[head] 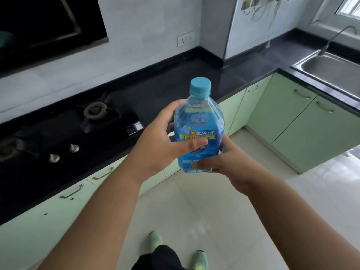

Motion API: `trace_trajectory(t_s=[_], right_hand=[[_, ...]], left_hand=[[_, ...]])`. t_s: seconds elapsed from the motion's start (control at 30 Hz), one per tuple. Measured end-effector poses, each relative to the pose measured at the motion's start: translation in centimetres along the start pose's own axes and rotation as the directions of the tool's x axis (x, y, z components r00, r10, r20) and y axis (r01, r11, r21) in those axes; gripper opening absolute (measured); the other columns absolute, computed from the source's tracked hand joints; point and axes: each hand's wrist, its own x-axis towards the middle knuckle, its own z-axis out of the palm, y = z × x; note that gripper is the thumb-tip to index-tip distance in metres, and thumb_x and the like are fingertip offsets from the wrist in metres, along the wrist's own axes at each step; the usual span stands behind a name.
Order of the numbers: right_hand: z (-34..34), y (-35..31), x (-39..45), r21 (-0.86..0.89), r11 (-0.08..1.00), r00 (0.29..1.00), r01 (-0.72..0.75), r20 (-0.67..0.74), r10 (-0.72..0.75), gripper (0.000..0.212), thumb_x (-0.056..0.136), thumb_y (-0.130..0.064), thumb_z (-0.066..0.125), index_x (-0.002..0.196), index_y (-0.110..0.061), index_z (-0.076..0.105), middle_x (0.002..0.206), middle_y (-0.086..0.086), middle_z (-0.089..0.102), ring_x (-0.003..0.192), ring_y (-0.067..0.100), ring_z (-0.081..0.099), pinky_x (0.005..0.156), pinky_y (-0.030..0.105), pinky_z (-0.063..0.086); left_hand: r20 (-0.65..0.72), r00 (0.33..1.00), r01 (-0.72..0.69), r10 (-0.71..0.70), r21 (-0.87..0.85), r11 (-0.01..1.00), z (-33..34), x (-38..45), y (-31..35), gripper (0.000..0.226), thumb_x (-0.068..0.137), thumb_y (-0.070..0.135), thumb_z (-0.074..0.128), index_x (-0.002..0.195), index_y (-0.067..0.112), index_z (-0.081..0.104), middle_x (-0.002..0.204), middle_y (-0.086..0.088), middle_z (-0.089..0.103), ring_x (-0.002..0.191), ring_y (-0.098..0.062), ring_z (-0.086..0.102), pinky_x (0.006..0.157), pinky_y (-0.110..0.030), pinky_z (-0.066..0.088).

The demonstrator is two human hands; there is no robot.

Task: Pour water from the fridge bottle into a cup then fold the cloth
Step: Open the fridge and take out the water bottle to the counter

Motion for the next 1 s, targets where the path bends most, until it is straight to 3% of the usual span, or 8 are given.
trace_trajectory(t_s=[0.2, 0.57, 0.8, 1.0], right_hand=[[-4.2, -1.4, 6.3, 0.028, 0.999, 0.992, -0.018, -0.125, 0.021, 0.08, 0.071, 0.002, 0.09, 0.137, -0.026, 0.055, 0.125, -0.001, 0.074, 0.113, 0.023, 0.074, 0.093, 0.045, 0.063], [-10.7, -6.7, 19.9, 0.094, 0.995, 0.928, 0.014, -0.373, 0.022, 0.08, 0.072, 0.007, 0.087, 0.136, -0.03, 0.056, 0.125, -0.003, 0.073, 0.11, 0.02, 0.075, 0.095, 0.047, 0.062], [-16.2, -8.9, 29.6, 0.076, 0.997, 0.944, -0.025, -0.327, 0.049, 0.085, 0.068, 0.009, 0.088, 0.137, -0.028, 0.055, 0.127, 0.0, 0.072, 0.111, 0.022, 0.075, 0.093, 0.046, 0.063], [-21.9, -10.9, 41.5, -0.098, 0.993, 0.986, -0.069, -0.157, 0.053, 0.092, 0.058, 0.001, 0.093, 0.134, -0.034, 0.054, 0.121, -0.004, 0.076, 0.111, 0.018, 0.074, 0.098, 0.047, 0.06]], left_hand=[[0.149, 0.989, 0.003, -0.005, 0.013, 1.0, -0.6, 10.1, -1.2, 0.078, 0.083, 0.021, 0.088, 0.149, 0.032, 0.047, 0.135, 0.006, 0.069, 0.128, -0.019, 0.066, 0.101, -0.048, 0.058], [0.37, 0.927, -0.117, 0.058, 0.138, 0.984, -3.3, 30.8, -1.4, 0.081, 0.083, 0.03, 0.087, 0.151, 0.034, 0.043, 0.133, 0.016, 0.068, 0.122, -0.006, 0.068, 0.096, -0.037, 0.062], [0.315, 0.948, -0.125, 0.043, 0.245, 0.961, -3.9, 40.5, -2.7, 0.085, 0.079, 0.038, 0.088, 0.151, 0.035, 0.042, 0.132, 0.019, 0.068, 0.12, -0.001, 0.067, 0.096, -0.033, 0.061], [0.083, 0.996, -0.028, -0.008, 0.42, 0.907, -4.5, 48.7, -5.1, 0.094, 0.071, 0.055, 0.088, 0.15, 0.044, 0.038, 0.135, 0.026, 0.063, 0.121, 0.008, 0.061, 0.106, -0.029, 0.053]])
